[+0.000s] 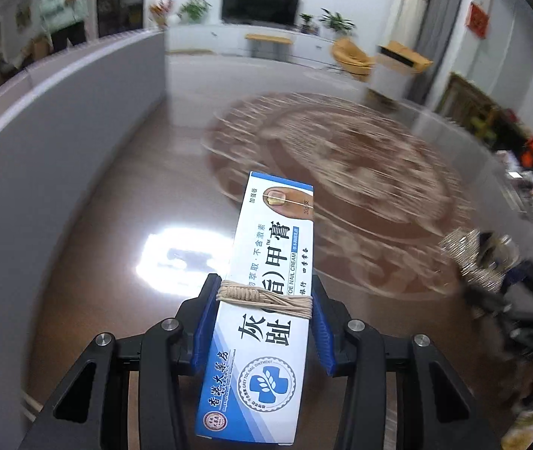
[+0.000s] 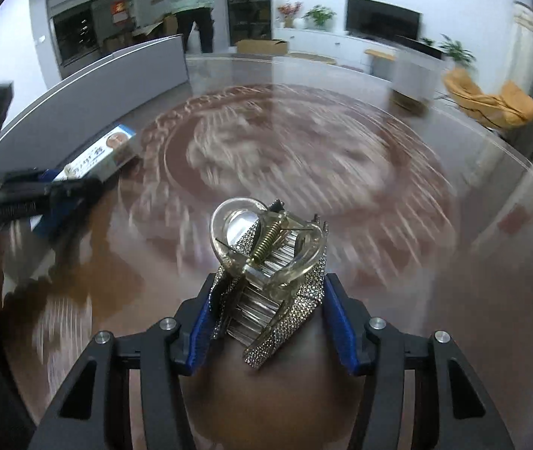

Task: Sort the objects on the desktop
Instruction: 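Close the right gripper on the silver hair clip while the left lifts the box, then carry the box and hair clip over the bin and open both grippers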

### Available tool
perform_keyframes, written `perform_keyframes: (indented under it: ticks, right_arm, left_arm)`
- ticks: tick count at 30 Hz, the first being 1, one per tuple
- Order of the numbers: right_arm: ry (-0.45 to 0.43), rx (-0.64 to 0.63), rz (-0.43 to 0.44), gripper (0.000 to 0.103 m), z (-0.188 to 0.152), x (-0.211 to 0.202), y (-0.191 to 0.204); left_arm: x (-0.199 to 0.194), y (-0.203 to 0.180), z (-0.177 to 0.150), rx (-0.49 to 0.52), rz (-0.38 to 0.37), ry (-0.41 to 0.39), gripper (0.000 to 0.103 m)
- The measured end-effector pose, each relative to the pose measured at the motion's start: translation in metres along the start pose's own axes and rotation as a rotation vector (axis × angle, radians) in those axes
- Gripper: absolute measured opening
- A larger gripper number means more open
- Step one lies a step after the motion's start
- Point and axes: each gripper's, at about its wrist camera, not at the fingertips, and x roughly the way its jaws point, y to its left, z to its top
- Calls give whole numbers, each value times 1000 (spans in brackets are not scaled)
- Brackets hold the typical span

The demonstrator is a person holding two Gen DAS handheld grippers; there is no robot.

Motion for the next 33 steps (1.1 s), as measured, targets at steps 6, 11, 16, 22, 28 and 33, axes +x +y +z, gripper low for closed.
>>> perform_keyframes:
  ticks: [6, 11, 16, 22, 28, 33]
  right_arm:
    - [36, 97, -33, 96, -23, -21, -28]
    - [62, 118, -21, 96, -14, -15, -36]
    - [80, 115, -37, 95, -15, -17, -32]
    - [73, 134, 1, 54, -10, -24, -29]
    - [19, 106, 56, 53, 9, -59, -23]
    - [-63, 44, 129, 53, 63, -92, 1]
  left_arm:
    - [-7, -27, -21, -4, 37, 51, 103]
    - [-3, -25, -20, 2, 94, 70, 103]
    - [8, -31, -18, 67, 163, 96, 103]
    - [-8, -38, -16, 112, 106, 67, 44]
    - [-54, -26, -9, 25, 16, -18, 44]
    - [-125, 14, 16, -85, -39, -136, 44]
